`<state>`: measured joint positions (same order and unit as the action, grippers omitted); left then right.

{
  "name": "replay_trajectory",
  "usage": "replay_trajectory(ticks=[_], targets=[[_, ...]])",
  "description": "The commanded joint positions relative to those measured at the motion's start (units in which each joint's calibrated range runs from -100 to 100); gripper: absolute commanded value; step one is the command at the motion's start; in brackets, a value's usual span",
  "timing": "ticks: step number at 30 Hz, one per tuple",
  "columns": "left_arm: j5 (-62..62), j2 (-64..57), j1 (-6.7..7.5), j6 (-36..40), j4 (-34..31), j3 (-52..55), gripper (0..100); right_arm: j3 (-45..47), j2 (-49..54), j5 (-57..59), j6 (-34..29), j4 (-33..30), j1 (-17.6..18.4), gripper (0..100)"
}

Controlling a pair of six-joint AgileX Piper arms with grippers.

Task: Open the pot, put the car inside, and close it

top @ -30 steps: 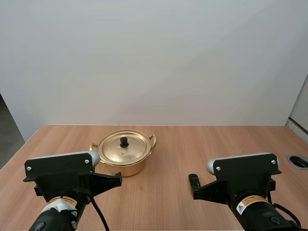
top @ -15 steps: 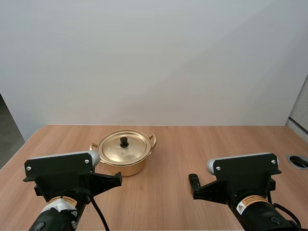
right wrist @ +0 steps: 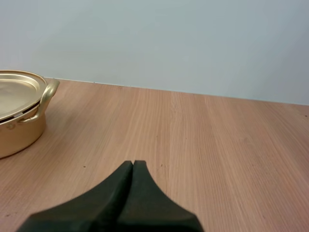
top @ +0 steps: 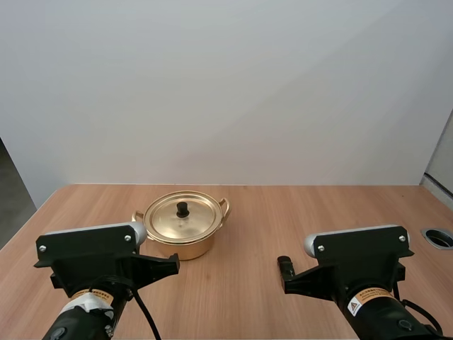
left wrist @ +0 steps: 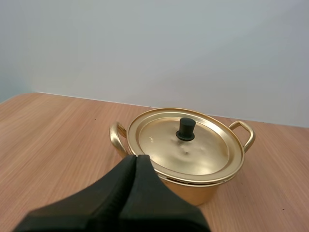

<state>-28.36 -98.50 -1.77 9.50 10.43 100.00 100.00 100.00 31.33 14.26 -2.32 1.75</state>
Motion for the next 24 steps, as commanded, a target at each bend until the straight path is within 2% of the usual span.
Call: replay_trajectory(ticks=[1, 6, 9, 12, 14, 16, 20, 21, 24], targets=[[1.5, 0.0, 0.0, 0.1, 0.0, 0.0, 0, 0.0, 0.0, 0.0, -0.1, 0.6, 0.0, 0], [3.3, 0.0, 0.0, -1.0, -1.4, 0.0, 0, 0.0, 0.0, -1.8, -0.1, -0.1, -0.1, 0], [16.0, 0.0, 0.0, -8.0, -2.5, 0.0, 0, -1.3, 0.0, -7.3, -0.1, -8.2, -1.0, 0], [29.3, 0.0, 0.0, -14.1, -6.9, -2.6, 0, -6.8, 0.0, -7.9, -0.1, -17.1, -1.8, 0], [31.4, 0.0, 0.0, -17.6, -9.5, -6.3, 0, -11.5, 0.0, -7.9, -0.1, -23.6, -2.0, 0], [27.7, 0.0, 0.0, -17.9, -9.3, -10.1, 0, -16.3, 0.0, -7.3, -0.1, -26.9, -2.1, 0], [7.1, 0.0, 0.0, -15.2, -6.0, -17.9, 0, -24.5, 0.0, -6.3, -3.8, -25.5, -2.3, 0], [6.7, 0.0, 0.0, -15.2, -6.0, -18.8, 0, -26.0, 0.0, -5.1, -4.6, -25.0, -2.3, 0], [13.6, 0.8, 0.0, -15.2, -6.0, -20.6, 0, -28.9, 0.0, -3.2, -5.7, -18.2, -2.3, 0]])
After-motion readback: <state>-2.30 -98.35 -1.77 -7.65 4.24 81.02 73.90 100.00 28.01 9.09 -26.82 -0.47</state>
